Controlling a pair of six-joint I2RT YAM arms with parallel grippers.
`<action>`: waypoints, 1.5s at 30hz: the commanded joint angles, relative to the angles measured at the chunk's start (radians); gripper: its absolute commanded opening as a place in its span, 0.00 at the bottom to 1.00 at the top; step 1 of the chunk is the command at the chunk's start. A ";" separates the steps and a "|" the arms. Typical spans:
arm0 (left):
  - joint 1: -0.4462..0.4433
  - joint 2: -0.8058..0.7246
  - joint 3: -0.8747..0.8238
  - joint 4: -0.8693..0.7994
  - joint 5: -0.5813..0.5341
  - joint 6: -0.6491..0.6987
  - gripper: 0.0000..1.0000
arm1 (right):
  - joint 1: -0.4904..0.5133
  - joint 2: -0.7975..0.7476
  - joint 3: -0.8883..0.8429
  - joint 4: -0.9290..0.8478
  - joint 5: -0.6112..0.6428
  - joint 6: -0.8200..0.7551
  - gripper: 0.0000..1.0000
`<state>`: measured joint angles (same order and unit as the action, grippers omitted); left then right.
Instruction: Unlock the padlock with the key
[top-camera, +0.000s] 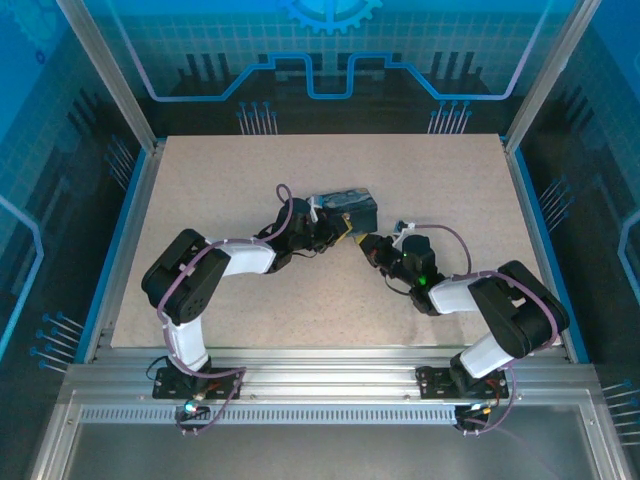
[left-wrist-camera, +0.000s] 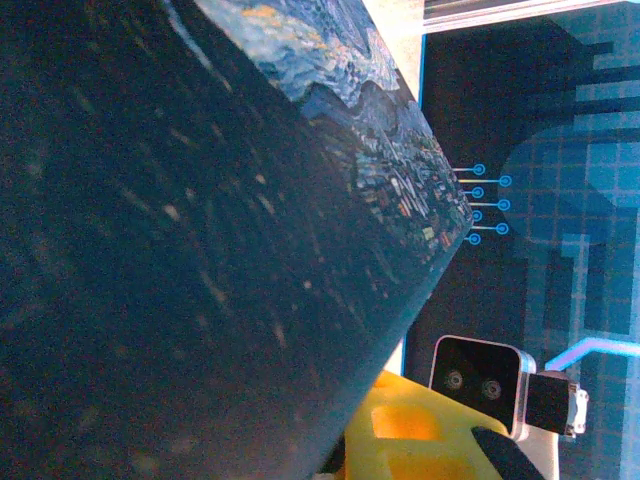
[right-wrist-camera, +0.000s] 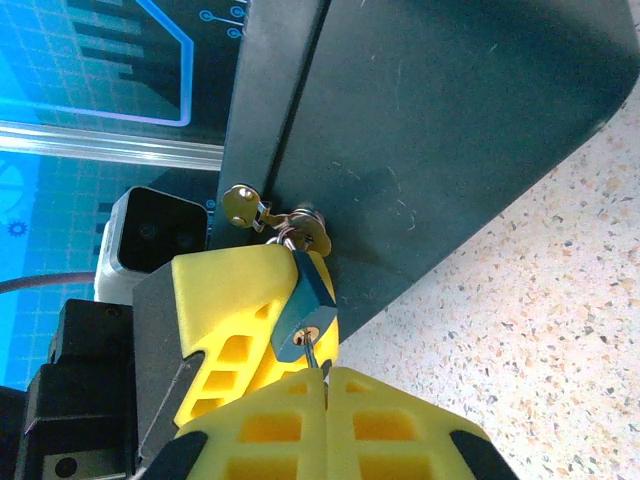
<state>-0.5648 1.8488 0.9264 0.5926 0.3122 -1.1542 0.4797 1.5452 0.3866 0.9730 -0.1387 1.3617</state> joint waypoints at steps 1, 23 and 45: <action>0.006 0.004 -0.005 0.043 0.025 -0.010 0.00 | 0.017 -0.001 -0.016 0.060 0.011 -0.006 0.00; 0.006 0.006 -0.013 0.058 0.031 -0.020 0.00 | 0.019 -0.024 -0.012 0.033 0.042 -0.027 0.00; 0.006 0.013 -0.017 0.065 0.036 -0.027 0.00 | 0.014 -0.029 -0.003 0.048 0.049 -0.030 0.00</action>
<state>-0.5648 1.8496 0.9245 0.6117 0.3157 -1.1797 0.4915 1.5352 0.3710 0.9886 -0.1116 1.3502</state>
